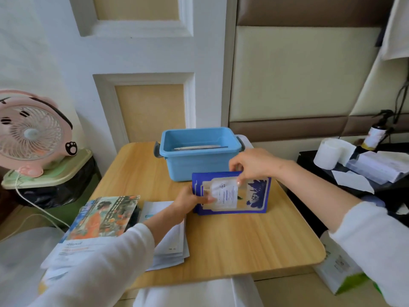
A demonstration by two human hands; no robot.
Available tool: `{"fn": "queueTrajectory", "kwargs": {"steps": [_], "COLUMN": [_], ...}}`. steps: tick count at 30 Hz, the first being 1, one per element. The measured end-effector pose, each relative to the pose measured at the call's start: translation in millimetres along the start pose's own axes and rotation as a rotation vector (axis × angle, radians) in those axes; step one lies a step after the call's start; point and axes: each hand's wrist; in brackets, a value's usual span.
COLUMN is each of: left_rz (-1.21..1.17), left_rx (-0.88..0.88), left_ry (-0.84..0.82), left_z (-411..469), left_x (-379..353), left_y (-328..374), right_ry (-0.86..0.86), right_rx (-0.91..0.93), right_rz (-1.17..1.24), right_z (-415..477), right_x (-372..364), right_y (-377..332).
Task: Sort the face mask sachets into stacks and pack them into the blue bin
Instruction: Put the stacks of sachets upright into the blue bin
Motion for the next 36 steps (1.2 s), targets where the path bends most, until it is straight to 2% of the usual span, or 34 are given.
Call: {"fn": "queueTrajectory", "kwargs": {"steps": [2, 5, 7, 9, 12, 16, 18, 21, 26, 30, 36], "left_rz": [-0.045, -0.082, -0.113, -0.151, -0.195, -0.183, -0.134, -0.077, -0.121, -0.016, -0.021], "left_rx": [0.025, 0.058, 0.059, 0.053, 0.034, -0.126, -0.150, -0.081, -0.114, 0.000, 0.093], "left_ry": [0.025, 0.027, 0.027, 0.023, 0.052, 0.136, 0.120, 0.093, 0.122, 0.091, 0.185], "left_z": [1, 6, 9, 9, 5, 8, 10, 9, 16, 18, 28], "left_x": [-1, -3, -5, -9, -17, -17, -15, -20, -24, -27, -27], "left_y": [-7, -7, -7, -8, -10, 2, 3, -12, -1, -10, -19], "right_ry": [0.012, 0.155, 0.229, 0.259, 0.383, 0.602, 0.551, 0.410, 0.494, 0.347, 0.288], "right_rx": [-0.121, -0.234, -0.303, -0.379, -0.426, -0.408, -0.369, -0.384, -0.375, -0.402, -0.386], "right_rz": [0.387, 1.103, 1.437, 1.624, 1.638, 1.537, 1.454, 1.365, 1.355, 1.342, 1.311], "right_z": [-9, -27, -32, -31, -28, -23, -26, -31, -24, -26, -22], "right_x": [-17, -52, -80, -104, -120, -103, -101, -118, -110, -124, -125], "right_y": [29, 56, 54, 40, 16, 12, 15, 14, 26, 33, 37]}}
Point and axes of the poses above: each hand's wrist, its own z-axis towards the middle knuckle, its own x-axis out of the back of the hand, y = z × x, and after that the axes turned 1 degree about -z, right-handed
